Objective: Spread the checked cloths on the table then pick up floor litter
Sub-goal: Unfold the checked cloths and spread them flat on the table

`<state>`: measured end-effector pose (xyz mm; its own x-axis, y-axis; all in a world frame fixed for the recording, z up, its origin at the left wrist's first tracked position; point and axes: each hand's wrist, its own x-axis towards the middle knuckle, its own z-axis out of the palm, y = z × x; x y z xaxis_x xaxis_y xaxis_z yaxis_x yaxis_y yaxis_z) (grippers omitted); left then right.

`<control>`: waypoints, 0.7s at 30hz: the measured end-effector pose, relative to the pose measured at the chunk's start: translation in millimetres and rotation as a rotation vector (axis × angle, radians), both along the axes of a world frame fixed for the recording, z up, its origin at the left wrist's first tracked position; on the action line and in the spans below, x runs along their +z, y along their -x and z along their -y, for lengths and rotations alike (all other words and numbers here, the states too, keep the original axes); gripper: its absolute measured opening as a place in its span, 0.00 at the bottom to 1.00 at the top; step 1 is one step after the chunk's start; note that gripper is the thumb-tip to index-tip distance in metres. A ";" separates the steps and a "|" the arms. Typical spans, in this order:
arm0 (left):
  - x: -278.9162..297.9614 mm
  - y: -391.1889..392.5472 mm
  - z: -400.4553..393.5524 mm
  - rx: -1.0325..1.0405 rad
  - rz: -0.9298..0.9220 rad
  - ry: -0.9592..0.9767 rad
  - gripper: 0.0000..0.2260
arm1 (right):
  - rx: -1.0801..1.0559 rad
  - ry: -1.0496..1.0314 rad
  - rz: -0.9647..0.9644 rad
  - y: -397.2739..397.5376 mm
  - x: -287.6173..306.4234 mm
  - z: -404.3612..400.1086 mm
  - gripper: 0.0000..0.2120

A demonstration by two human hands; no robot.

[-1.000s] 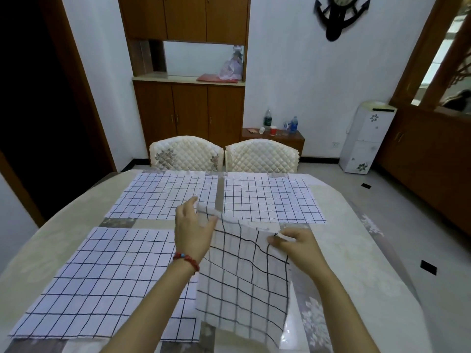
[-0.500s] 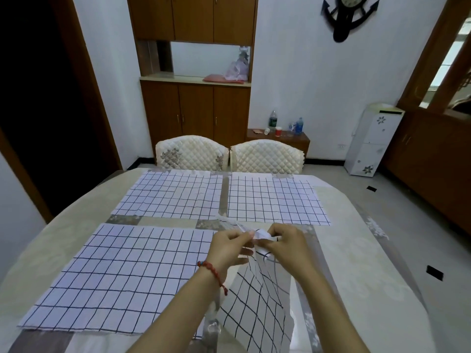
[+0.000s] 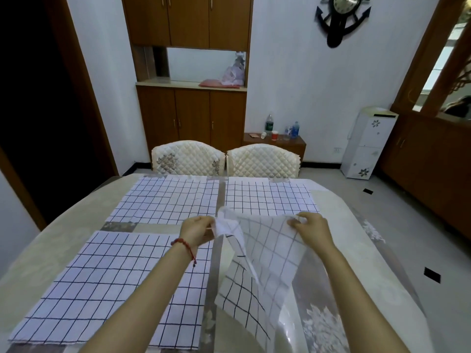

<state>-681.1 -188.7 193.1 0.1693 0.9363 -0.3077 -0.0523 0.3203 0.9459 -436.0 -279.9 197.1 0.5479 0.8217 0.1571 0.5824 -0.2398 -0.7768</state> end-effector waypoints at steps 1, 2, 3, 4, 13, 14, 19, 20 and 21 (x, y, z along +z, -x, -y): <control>4.8 1.7 -9.1 0.026 -0.018 -0.024 0.07 | -0.029 -0.009 0.020 -9.8 4.8 -4.4 0.13; 9.7 3.7 -18.4 0.054 -0.025 -0.042 0.08 | -0.059 -0.025 0.029 -19.4 10.2 -8.9 0.11; 14.5 5.5 -27.7 0.080 -0.021 -0.056 0.09 | -0.094 -0.054 0.025 -28.7 16.0 -13.0 0.09; 19.5 7.3 -36.4 0.097 -0.032 -0.081 0.09 | -0.128 -0.095 0.012 -36.9 22.6 -16.0 0.07; 66.0 37.8 -57.7 0.092 -0.313 -0.669 0.02 | -0.223 -0.445 0.096 -80.7 56.7 17.8 0.08; 63.1 41.7 -53.1 0.092 -0.372 -0.749 0.01 | -0.222 -0.455 0.130 -83.0 51.0 26.9 0.08; 25.1 51.6 -18.3 0.026 -0.583 -1.078 0.01 | -0.254 -0.445 0.256 -90.7 -0.1 71.5 0.09; 14.8 52.8 -12.0 0.006 -0.614 -1.135 0.01 | -0.265 -0.442 0.230 -92.5 -11.7 79.7 0.09; 3.8 54.3 -6.2 -0.013 -0.643 -1.186 0.03 | -0.269 -0.439 0.197 -94.3 -23.5 87.3 0.09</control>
<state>-735.4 -182.5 196.9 0.3131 0.6905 0.6520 0.4985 -0.7039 0.5060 -341.7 -367.2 173.6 0.6552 0.4905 0.5745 0.6897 -0.0781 -0.7199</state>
